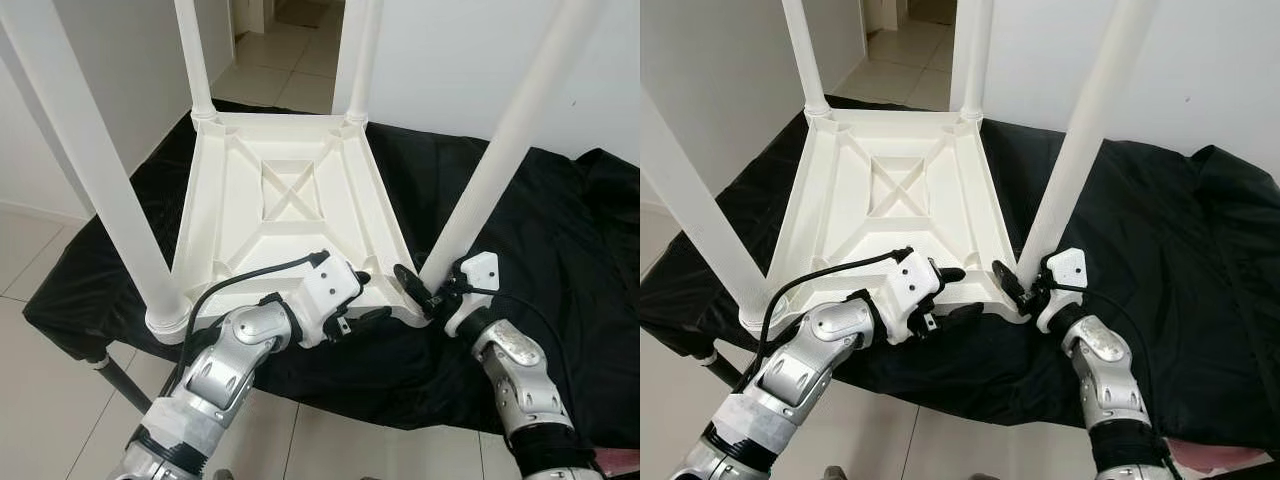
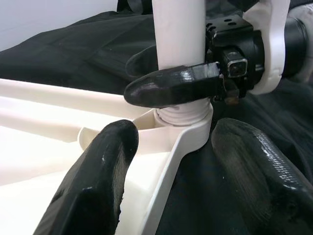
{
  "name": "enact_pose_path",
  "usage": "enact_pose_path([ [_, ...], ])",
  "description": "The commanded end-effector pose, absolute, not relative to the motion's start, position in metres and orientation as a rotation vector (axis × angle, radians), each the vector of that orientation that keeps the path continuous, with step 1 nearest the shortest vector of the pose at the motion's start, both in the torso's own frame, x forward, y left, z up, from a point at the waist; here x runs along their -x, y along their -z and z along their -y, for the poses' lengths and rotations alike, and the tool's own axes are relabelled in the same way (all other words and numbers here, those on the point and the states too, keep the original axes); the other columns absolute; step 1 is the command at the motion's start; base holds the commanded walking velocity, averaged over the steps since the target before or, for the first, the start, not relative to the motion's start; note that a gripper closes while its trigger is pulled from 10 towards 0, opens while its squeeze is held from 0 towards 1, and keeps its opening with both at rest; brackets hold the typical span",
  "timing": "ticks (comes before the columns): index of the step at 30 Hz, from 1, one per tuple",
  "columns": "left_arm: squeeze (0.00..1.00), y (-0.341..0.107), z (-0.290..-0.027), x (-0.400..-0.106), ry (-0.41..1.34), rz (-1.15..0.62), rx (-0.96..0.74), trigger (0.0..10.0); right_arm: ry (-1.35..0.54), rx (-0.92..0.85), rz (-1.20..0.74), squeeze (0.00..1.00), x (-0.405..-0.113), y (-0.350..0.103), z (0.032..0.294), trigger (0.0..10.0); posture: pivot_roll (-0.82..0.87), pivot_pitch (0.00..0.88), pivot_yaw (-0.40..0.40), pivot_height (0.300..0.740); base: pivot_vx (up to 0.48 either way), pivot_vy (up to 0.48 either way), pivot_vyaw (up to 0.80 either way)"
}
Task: Building children table
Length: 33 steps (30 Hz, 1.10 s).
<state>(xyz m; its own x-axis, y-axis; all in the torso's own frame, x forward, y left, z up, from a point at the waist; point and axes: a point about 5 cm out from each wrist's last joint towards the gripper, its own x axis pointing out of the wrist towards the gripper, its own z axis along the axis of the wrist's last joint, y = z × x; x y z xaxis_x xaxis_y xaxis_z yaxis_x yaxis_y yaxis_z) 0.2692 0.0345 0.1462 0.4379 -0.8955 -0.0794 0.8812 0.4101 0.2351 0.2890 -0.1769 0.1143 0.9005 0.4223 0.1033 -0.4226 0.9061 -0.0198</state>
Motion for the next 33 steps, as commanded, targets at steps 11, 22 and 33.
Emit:
enact_pose_path([
  [11, 0.00, -0.147, -0.031, -0.270, 1.138, 0.059, -0.262, 10.0, -0.162, -0.074, 0.036, 0.00, -0.287, -0.102, 0.157, 10.0, -0.08, 0.000, -0.037, 0.740, 0.000, 0.000, 0.00],
  [22, 0.00, -0.146, -0.031, -0.269, 1.143, 0.055, -0.257, 10.0, 0.061, -0.112, 0.049, 0.00, -0.279, -0.103, 0.146, 10.0, -0.08, 0.000, -0.041, 0.740, 0.000, 0.000, 0.00],
  [33, 0.00, -0.145, -0.032, -0.267, 1.124, 0.056, -0.261, 10.0, 0.147, -0.128, 0.078, 0.68, -0.273, -0.109, 0.141, 10.0, -0.08, 0.000, -0.047, 0.740, 0.000, 0.000, 0.00],
])
